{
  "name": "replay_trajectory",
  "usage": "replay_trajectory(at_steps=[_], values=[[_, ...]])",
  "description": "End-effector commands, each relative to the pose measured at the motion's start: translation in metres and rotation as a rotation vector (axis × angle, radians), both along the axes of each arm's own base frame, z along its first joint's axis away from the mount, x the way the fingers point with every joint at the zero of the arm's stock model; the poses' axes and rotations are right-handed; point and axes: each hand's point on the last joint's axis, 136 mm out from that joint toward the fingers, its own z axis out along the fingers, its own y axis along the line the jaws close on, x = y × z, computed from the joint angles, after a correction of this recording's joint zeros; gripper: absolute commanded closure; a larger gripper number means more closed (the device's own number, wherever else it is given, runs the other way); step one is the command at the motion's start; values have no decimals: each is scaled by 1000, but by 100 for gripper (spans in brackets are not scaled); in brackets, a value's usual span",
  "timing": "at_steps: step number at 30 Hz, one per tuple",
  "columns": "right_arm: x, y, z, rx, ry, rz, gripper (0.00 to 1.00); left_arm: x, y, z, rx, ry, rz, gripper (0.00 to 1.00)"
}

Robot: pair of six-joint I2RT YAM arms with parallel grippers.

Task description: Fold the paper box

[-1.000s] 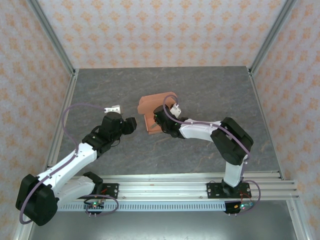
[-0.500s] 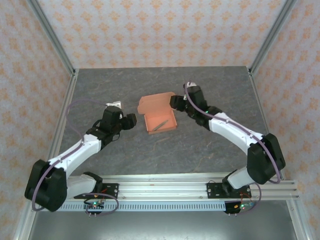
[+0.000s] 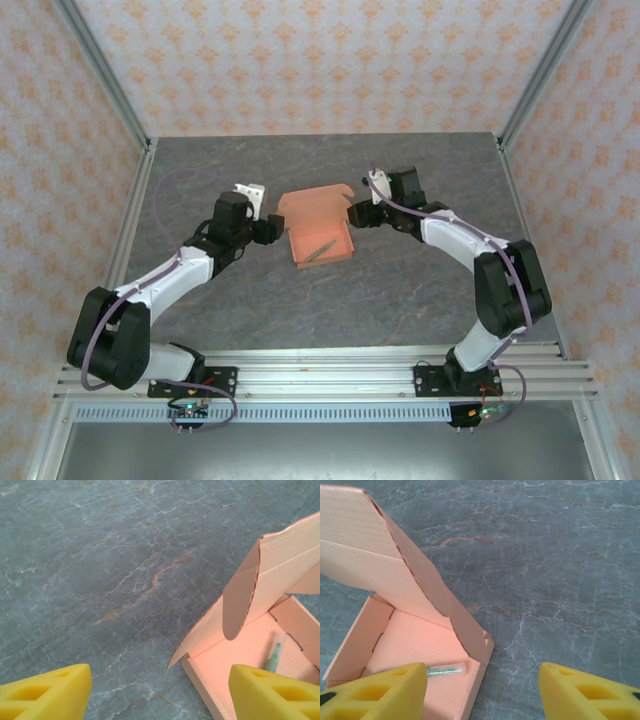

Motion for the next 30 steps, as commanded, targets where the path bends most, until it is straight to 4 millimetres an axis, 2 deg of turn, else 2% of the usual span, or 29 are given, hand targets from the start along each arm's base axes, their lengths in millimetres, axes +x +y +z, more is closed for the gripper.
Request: replay_trajectory(at_steps=[1,13,18,22,26,30], values=[[14,14,15,32,-96,61,42,13,-2,14,57,-53,-57,27],[27,30,8,21,-116,74,61,37,-20,5,60,-30,-140,28],[29,31,7,11,-118,67,70,41,-24,-1,50,-2,-151,37],[30,31,7,4,-125,56,74,38,-27,-7,32,17,-162,49],[30,33,7,2,-128,54,78,37,-25,-12,38,27,-155,55],[30,35,7,0,-131,53,81,38,-25,-17,41,44,-152,56]])
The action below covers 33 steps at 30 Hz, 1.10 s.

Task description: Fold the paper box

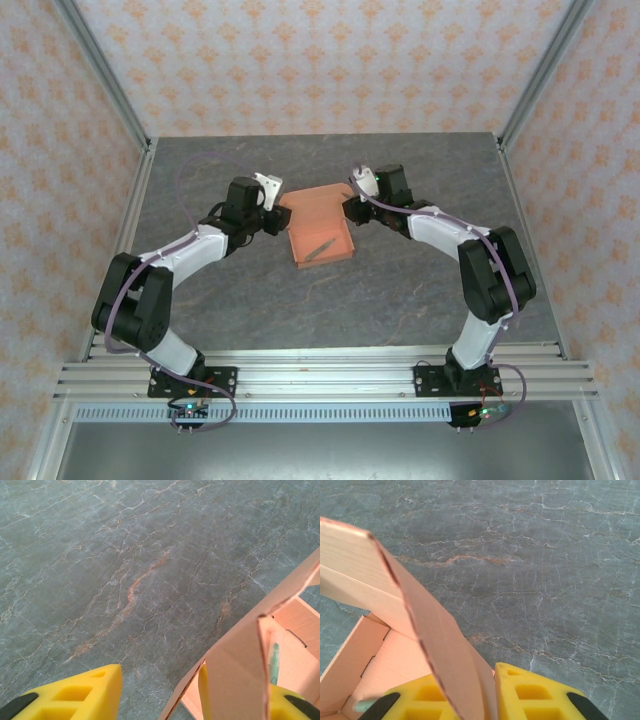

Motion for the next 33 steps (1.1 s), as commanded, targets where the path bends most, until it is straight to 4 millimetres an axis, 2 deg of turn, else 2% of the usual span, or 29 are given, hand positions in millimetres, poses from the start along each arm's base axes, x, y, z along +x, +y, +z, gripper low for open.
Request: replay_trajectory(at_steps=[1,7,20,26,33], values=[[10,7,14,7,-58,-3,81,4,2,-1,4,8,2,55],[10,7,13,-3,-63,-5,86,3,0,-6,-8,22,3,51],[11,3,12,-53,-94,-68,90,2,-6,-7,-43,25,-4,76],[14,0,16,-94,-114,-200,92,9,-11,-7,-67,23,51,85],[12,-8,22,-132,-134,-483,94,11,-15,7,-97,-10,241,94]])
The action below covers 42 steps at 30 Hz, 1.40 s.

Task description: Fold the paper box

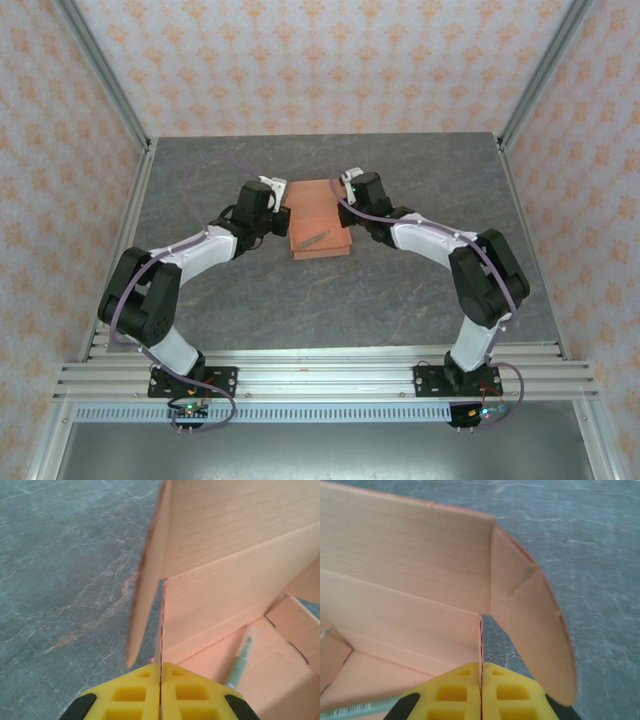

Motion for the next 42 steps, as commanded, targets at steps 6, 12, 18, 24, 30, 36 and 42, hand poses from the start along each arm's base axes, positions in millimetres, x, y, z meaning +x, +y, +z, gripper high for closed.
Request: replay_trajectory(at_steps=[6,12,18,24,30,36,42], values=[[-1,-14,28,26,-103,-320,94,11,5,29,-122,-65,319,96],[-5,-11,25,59,-148,-345,94,7,3,28,-129,-105,456,99],[-9,-11,22,80,-189,-309,94,-4,-2,27,-59,-194,546,100],[-13,-10,16,97,-214,-279,94,-13,-9,25,5,-264,584,100],[-20,-12,11,114,-228,-256,94,-25,-12,15,40,-300,603,100],[-27,-16,6,125,-247,-239,94,-41,-13,8,61,-340,602,100],[-33,-20,-3,123,-262,-232,94,-51,-10,-1,92,-368,615,100]])
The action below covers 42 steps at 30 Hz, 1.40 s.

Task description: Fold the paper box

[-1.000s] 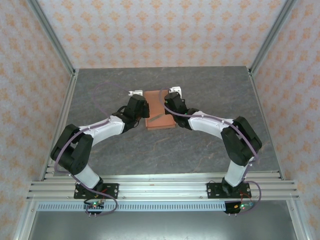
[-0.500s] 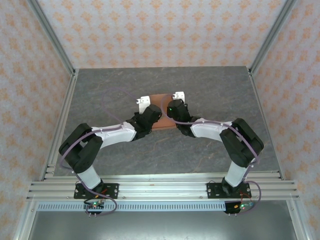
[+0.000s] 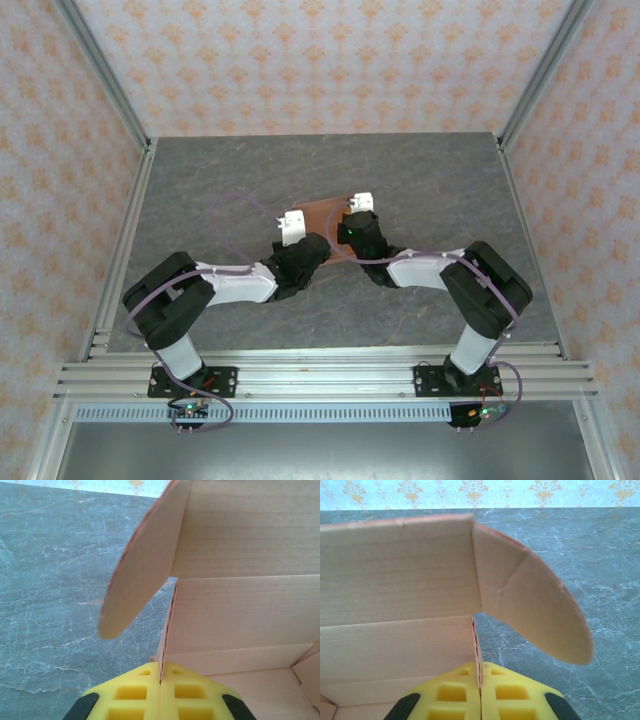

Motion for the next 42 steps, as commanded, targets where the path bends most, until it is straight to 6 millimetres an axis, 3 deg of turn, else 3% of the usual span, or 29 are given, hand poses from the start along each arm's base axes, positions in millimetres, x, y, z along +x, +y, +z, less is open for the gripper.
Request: replay_trajectory(at_steps=[1,15,29,42], values=[[-3,-10,4,1,-30,-24,94,-4,19,4,40,-75,107,100],[-27,-16,-16,-16,-59,-48,93,-25,28,-17,127,-111,149,100],[-45,-15,-39,-10,-62,-109,89,-33,35,-32,184,-125,180,100],[-51,-19,-42,32,-29,-128,82,-40,41,-36,221,-135,207,100]])
